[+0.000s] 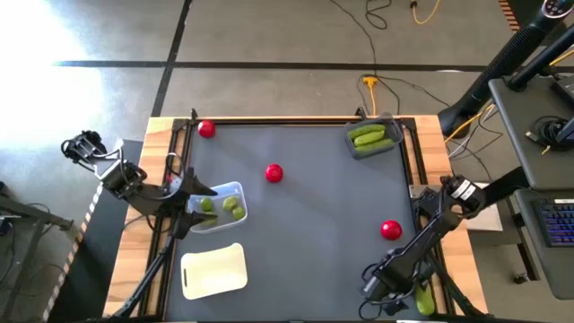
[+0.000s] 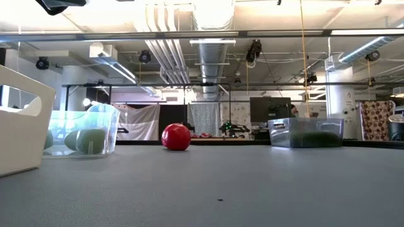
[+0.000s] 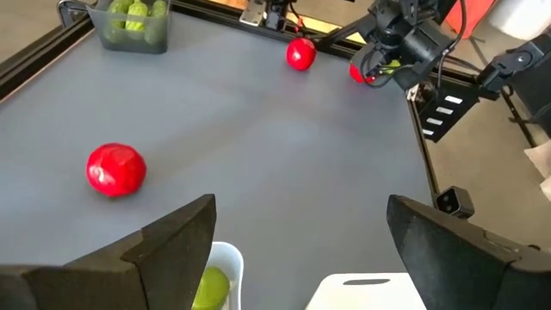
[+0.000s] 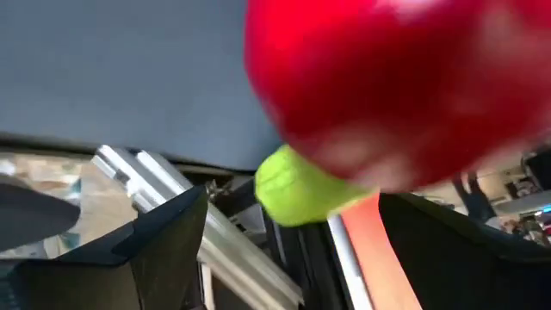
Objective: Sort produce into baskets
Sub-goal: Put the cucumber into the black bin
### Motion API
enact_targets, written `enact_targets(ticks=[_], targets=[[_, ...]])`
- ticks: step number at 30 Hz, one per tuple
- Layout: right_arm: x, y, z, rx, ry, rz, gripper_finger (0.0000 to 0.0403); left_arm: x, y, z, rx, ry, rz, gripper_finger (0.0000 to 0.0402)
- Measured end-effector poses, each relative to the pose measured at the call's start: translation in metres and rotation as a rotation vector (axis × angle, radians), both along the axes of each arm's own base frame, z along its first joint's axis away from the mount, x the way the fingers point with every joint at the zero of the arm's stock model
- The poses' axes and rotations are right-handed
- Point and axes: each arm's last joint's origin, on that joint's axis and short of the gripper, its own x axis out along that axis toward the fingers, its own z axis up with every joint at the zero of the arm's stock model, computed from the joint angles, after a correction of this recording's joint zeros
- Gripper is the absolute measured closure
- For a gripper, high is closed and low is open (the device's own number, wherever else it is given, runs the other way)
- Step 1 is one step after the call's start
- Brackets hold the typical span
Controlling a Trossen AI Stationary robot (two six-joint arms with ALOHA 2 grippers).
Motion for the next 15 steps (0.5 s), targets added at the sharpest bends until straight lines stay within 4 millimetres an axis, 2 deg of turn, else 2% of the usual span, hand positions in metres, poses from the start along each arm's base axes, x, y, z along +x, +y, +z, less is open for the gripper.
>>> enact_targets(ticks=[3, 6, 11, 15], targets=[[-0.006, 0.004, -0.005, -0.002, 0.027, -0.010, 0.0074, 0.001, 0.000, 0.000, 0.000, 0.003, 0.001, 0.0077], [-0.002, 0.011, -0.004, 0.028, -0.003, -0.032, 0.0076, 0.001, 0.000, 0.000, 0.000, 0.002, 0.002, 0.0077], [0.012, 0.023, 0.014, 0.006, -0.119, -0.067, 0.0076, 0.001, 0.000, 0.000, 0.008, 0.001, 0.000, 0.0077], [0.013, 0.026, 0.031, -0.078, -0.088, -0.084, 0.0074, 0.001, 0.000, 0.000, 0.011, 0.002, -0.001, 0.0077]])
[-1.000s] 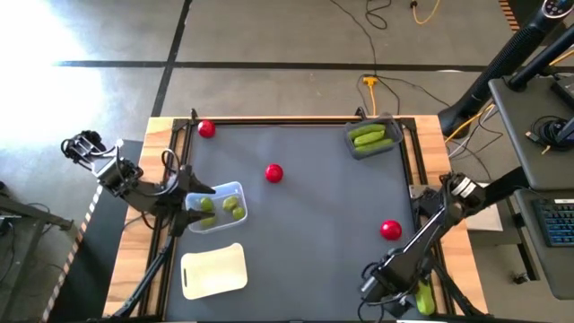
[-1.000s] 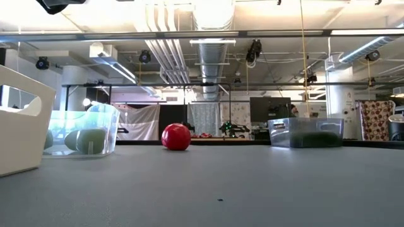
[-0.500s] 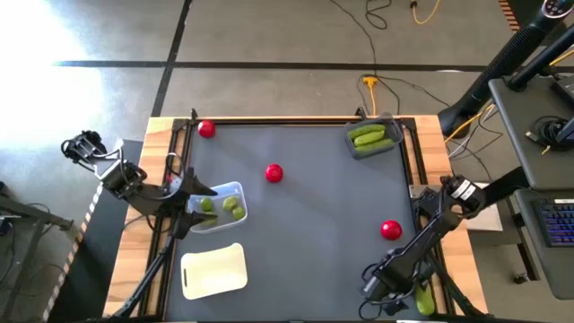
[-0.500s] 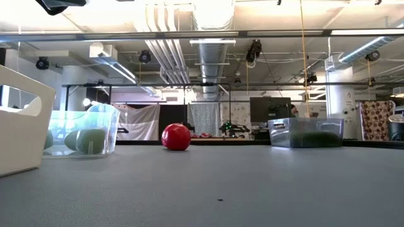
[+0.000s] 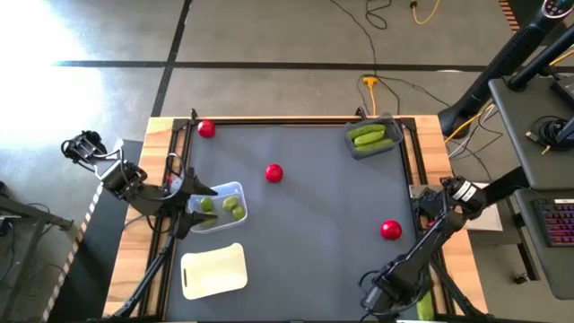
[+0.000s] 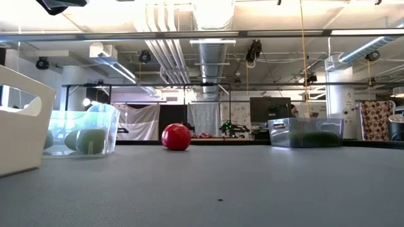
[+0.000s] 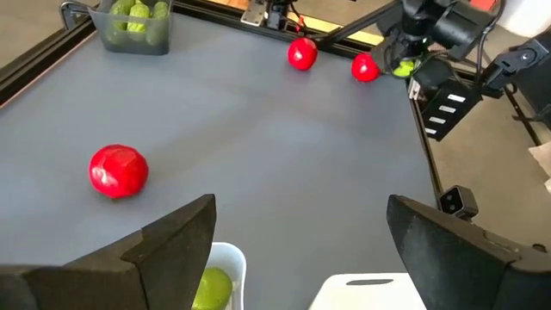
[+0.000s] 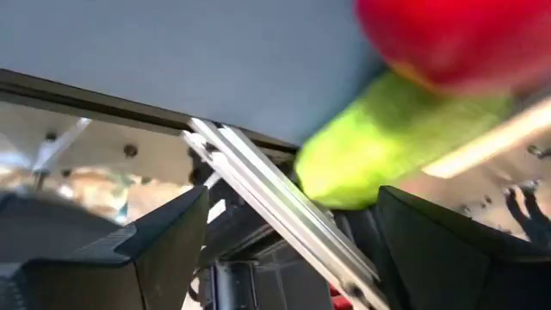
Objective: Sort produce into baskets
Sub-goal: Put the cucumber into the black bin
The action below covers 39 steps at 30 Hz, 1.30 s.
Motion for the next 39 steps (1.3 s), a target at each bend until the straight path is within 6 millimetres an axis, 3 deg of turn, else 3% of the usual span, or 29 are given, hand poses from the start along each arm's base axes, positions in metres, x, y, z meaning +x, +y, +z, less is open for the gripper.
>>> enact_targets(ticks=[3, 8, 14, 19, 30, 39], targets=[[-0.011, 0.001, 0.006, -0.017, 0.074, 0.023, 0.0069, 0.000, 0.000, 0.000, 0.006, 0.001, -0.002, 0.0077], [-0.031, 0.003, -0.009, 0.013, 0.149, 0.076, 0.0069, 0.000, 0.000, 0.000, 0.008, 0.002, -0.003, 0.0077], [-0.040, -0.005, -0.032, 0.044, 0.203, 0.059, 0.0077, 0.000, 0.000, 0.000, 0.005, 0.002, -0.002, 0.0077], [-0.040, -0.011, -0.039, 0.041, 0.184, 0.054, 0.0078, 0.000, 0.000, 0.000, 0.005, 0.003, -0.003, 0.0077], [-0.023, -0.003, -0.028, 0.044, 0.024, 0.051, 0.0078, 0.000, -0.001, 0.000, 0.012, 0.005, -0.013, 0.0077], [-0.026, 0.000, -0.016, -0.001, 0.061, 0.028, 0.0078, 0.000, -0.001, 0.000, 0.021, 0.006, -0.020, 0.0077]])
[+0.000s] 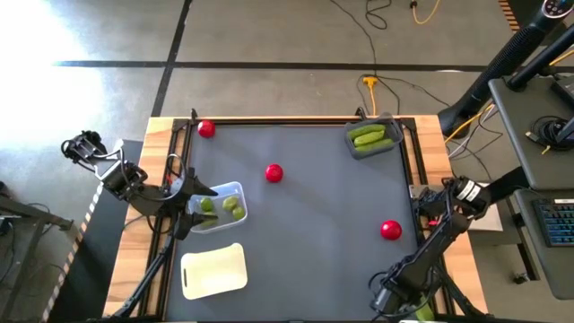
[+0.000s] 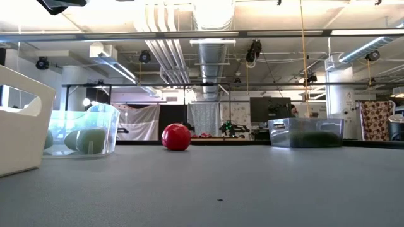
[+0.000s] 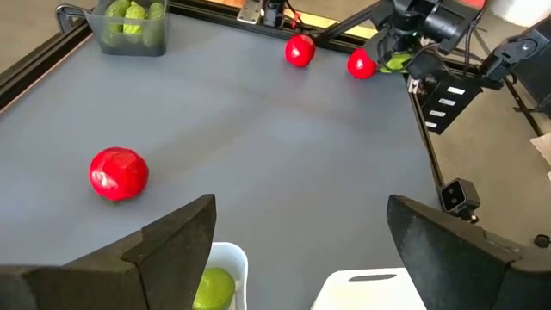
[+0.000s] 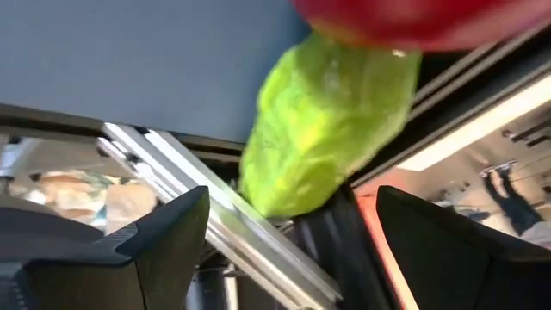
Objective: Sort produce into baskets
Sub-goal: Put the cucumber into the black bin
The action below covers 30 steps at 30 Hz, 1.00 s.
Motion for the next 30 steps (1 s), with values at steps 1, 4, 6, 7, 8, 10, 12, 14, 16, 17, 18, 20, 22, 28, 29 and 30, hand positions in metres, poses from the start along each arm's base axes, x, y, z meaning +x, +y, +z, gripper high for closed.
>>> enact_targets(ticks=[1, 4, 6, 7, 8, 10, 12, 14, 16, 17, 18, 20, 22, 28, 29, 30], targets=[[-0.003, 0.000, -0.001, -0.001, 0.002, 0.012, 0.0078, 0.000, 0.000, 0.000, 0.000, 0.000, 0.000, 0.0077], [-0.008, -0.001, -0.012, 0.001, 0.009, 0.024, 0.0078, 0.000, 0.000, 0.000, 0.000, 0.000, 0.000, 0.0077], [-0.008, -0.002, -0.020, 0.038, -0.012, 0.033, 0.0078, 0.000, 0.000, 0.000, -0.002, 0.001, -0.001, 0.0077], [-0.008, -0.002, -0.024, 0.055, -0.025, 0.039, 0.0078, 0.000, 0.000, 0.000, -0.007, 0.003, -0.005, 0.0077], [-0.007, -0.003, -0.027, 0.059, -0.029, 0.039, 0.0079, 0.000, -0.001, 0.000, -0.015, 0.008, -0.017, 0.0077], [-0.006, -0.006, -0.029, 0.049, -0.026, 0.033, 0.0085, 0.000, -0.001, 0.000, -0.030, 0.016, -0.033, 0.0077], [-0.004, -0.007, -0.029, 0.053, -0.054, 0.044, 0.0100, -0.001, -0.002, -0.001, -0.039, 0.020, -0.044, 0.0077], [-0.003, -0.007, -0.029, 0.068, -0.077, 0.056, 0.0120, -0.001, -0.003, -0.001, -0.039, 0.020, -0.051, 0.0077], [-0.003, -0.008, -0.035, 0.040, -0.069, 0.054, 0.0140, -0.002, -0.004, 0.000, -0.040, 0.019, -0.056, 0.0077], [-0.003, -0.009, -0.035, 0.023, -0.069, 0.040, 0.0149, -0.002, -0.004, 0.000, -0.039, 0.020, -0.058, 0.0077], [-0.002, -0.009, -0.032, 0.021, -0.073, 0.032, 0.0157, -0.002, -0.004, -0.001, -0.039, 0.021, -0.059, 0.0077], [0.001, -0.008, -0.030, 0.036, -0.086, 0.024, 0.0169, -0.003, -0.003, -0.001, -0.037, 0.024, -0.059, 0.0077], [0.003, -0.010, -0.031, 0.024, -0.084, 0.019, 0.0178, -0.003, -0.003, -0.002, -0.031, 0.032, -0.057, 0.0077], [0.017, -0.018, -0.025, 0.048, -0.119, 0.006, 0.0212, -0.005, -0.002, -0.001, -0.026, 0.031, -0.060, 0.0077], [0.019, -0.019, -0.022, 0.048, -0.121, 0.006, 0.0218, -0.005, -0.001, -0.001, -0.026, 0.029, -0.061, 0.0077], [0.023, -0.021, -0.018, 0.054, -0.126, 0.009, 0.0223, -0.006, -0.001, -0.001, -0.027, 0.027, -0.061, 0.0077]])
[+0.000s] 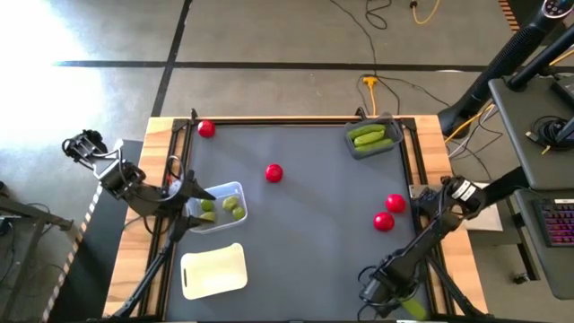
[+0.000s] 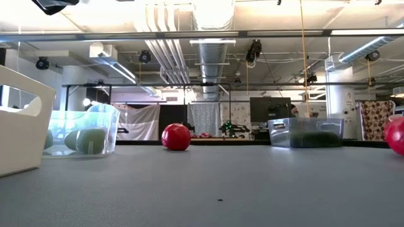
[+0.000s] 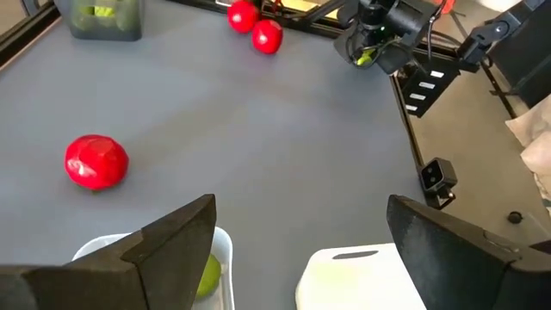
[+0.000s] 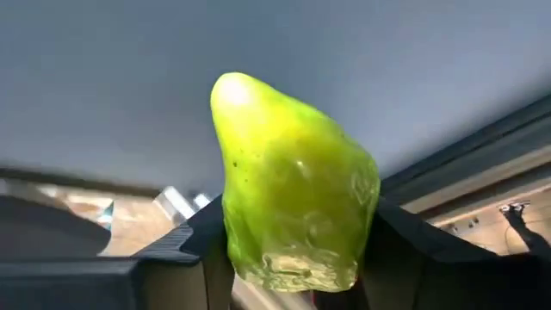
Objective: Sort produce into baskets
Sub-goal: Put the cucumber into the black bin
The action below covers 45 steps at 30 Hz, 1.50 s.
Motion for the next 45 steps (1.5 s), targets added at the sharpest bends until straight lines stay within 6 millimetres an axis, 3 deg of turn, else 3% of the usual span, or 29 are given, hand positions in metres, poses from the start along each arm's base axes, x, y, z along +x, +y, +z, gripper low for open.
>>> enact_targets(ticks=[5, 9, 13, 17, 21, 25, 28, 31, 34, 37, 41, 45], targets=[[0.028, -0.009, 0.043, 0.025, -0.091, 0.026, 0.0228, -0.006, 0.004, 0.002, -0.006, -0.017, 0.003, 0.0077], [0.060, -0.035, 0.084, -0.071, -0.281, 0.035, 0.0223, -0.008, 0.007, 0.004, -0.010, -0.034, 0.012, 0.0077], [0.086, -0.089, 0.122, -0.353, -0.465, 0.022, 0.0225, -0.008, 0.008, 0.006, 0.008, -0.069, 0.057, 0.0077], [0.104, -0.165, 0.144, -0.573, -0.571, 0.005, 0.0226, -0.003, 0.007, 0.008, 0.028, -0.111, 0.104, 0.0077], [0.104, -0.260, 0.145, -0.680, -0.532, -0.021, 0.0226, 0.003, 0.002, 0.006, 0.037, -0.094, 0.111, 0.0077], [0.084, -0.354, 0.144, -0.825, -0.440, -0.113, 0.0226, 0.008, -0.001, 0.003, 0.018, -0.071, 0.137, 0.0077], [0.062, -0.411, 0.144, -0.888, -0.428, -0.195, 0.0227, 0.011, 0.002, 0.001, 0.005, -0.062, 0.179, 0.0077], [0.040, -0.454, 0.138, -0.920, -0.408, -0.265, 0.0227, 0.014, 0.011, -0.001, -0.004, -0.033, 0.241, 0.0077], [0.020, -0.484, 0.127, -0.912, -0.360, -0.294, 0.0227, 0.022, 0.021, -0.003, -0.028, 0.003, 0.275, 0.0077], [0.010, -0.501, 0.112, -0.839, -0.348, -0.323, 0.0227, 0.033, 0.035, -0.007, -0.027, 0.061, 0.296, 0.0077], [0.010, -0.506, 0.098, -0.759, -0.322, -0.247, 0.0222, 0.055, 0.060, -0.016, -0.014, 0.150, 0.314, 0.0077], [0.009, -0.506, 0.095, -0.718, -0.292, -0.025, 0.0223, 0.079, 0.086, -0.025, -0.018, 0.180, 0.263, 0.0077]])
